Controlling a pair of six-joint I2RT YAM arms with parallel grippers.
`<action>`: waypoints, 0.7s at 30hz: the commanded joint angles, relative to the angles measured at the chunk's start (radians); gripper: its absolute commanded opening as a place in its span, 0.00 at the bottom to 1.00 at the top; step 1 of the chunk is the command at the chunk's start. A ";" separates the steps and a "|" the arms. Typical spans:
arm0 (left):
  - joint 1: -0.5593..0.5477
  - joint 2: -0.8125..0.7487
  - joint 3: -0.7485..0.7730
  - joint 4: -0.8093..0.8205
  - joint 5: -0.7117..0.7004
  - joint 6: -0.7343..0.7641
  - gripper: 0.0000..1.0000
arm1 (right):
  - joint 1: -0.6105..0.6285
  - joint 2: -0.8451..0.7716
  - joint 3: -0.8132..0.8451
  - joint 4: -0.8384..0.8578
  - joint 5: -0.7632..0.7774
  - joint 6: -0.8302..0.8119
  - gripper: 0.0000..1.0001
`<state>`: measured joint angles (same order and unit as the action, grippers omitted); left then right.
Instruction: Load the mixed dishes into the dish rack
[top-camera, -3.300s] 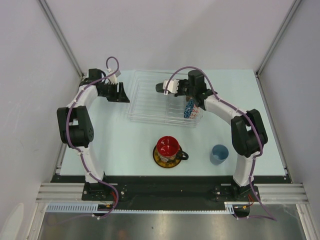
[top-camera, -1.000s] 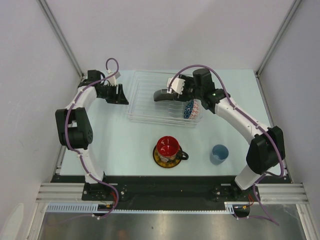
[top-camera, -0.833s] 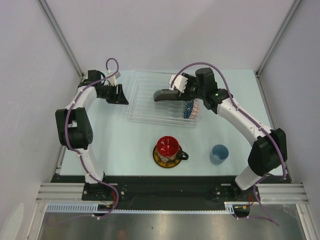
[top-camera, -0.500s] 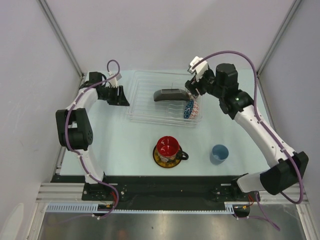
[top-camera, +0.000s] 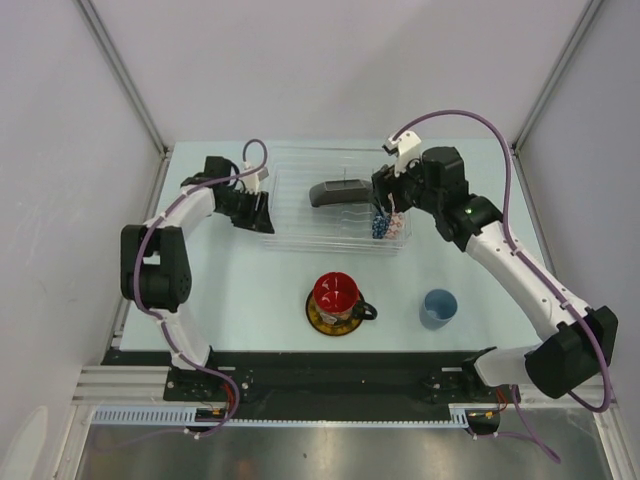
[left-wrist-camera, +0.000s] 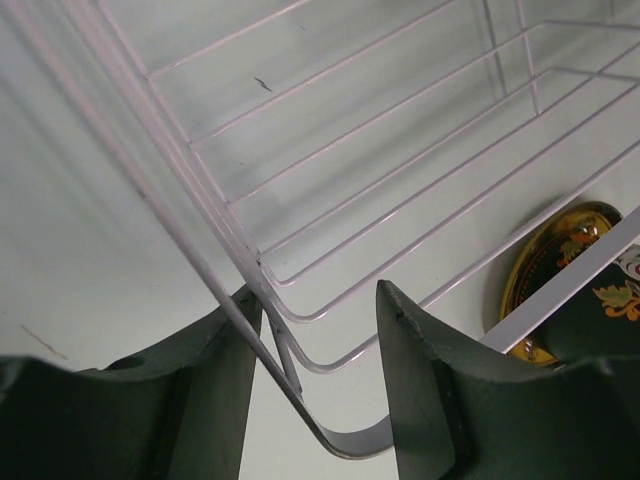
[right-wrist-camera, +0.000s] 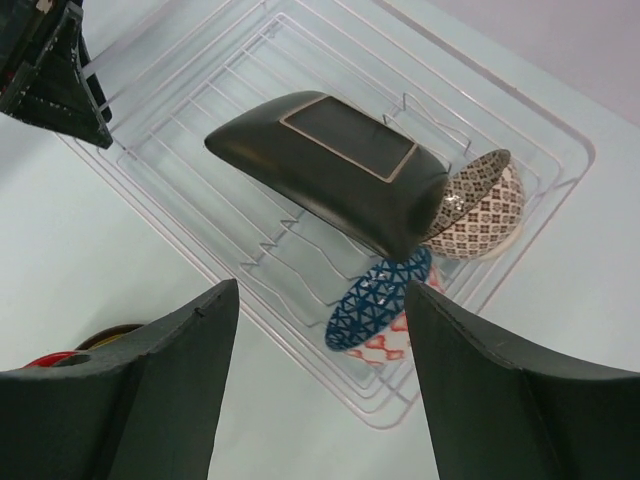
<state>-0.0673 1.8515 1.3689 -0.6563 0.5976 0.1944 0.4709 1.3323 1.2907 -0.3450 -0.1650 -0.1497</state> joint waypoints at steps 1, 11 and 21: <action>-0.094 -0.109 -0.027 -0.055 0.004 0.031 0.54 | 0.047 -0.025 -0.021 -0.006 0.042 0.045 0.72; -0.131 -0.182 -0.021 -0.108 -0.106 0.065 0.56 | 0.170 -0.061 -0.067 -0.167 0.084 0.067 0.76; -0.031 -0.179 0.093 -0.121 -0.131 0.051 0.61 | 0.363 -0.022 -0.096 -0.339 0.061 0.122 0.69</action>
<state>-0.1410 1.7145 1.3846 -0.7738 0.4786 0.2367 0.7967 1.3071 1.2064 -0.6079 -0.0948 -0.0681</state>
